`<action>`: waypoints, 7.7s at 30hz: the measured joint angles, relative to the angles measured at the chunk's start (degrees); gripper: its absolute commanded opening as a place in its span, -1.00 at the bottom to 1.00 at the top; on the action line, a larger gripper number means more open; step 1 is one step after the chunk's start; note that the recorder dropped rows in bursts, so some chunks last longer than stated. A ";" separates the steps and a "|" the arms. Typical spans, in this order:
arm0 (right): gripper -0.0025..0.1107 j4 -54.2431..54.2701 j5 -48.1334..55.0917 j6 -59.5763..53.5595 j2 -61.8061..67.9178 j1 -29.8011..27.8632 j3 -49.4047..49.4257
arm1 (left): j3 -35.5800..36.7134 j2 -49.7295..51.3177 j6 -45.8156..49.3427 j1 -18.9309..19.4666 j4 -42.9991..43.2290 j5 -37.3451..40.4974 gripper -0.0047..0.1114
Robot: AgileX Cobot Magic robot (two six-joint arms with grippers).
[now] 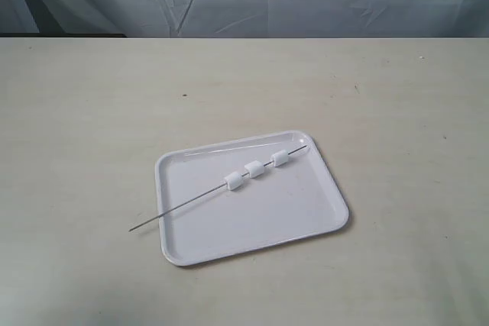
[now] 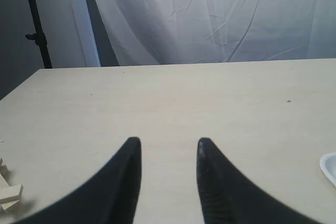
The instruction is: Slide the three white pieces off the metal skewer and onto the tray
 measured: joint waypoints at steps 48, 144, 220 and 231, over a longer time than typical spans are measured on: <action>-0.45 -0.76 -27.25 -0.94 0.00 0.00 0.00 | 0.00 0.00 0.00 0.00 -2.35 -21.32 -0.31; -0.45 22.06 26.95 -12.89 84.50 13.75 -57.13 | -39.97 104.39 -74.06 -25.73 97.88 -39.07 -0.30; -0.07 93.18 32.92 -53.90 94.07 13.75 -37.26 | -22.37 68.59 -100.08 -25.73 97.73 -42.12 -0.92; -0.07 96.03 35.48 -57.14 94.19 13.75 -36.67 | -21.69 64.23 -101.88 -25.73 97.73 -44.32 -0.92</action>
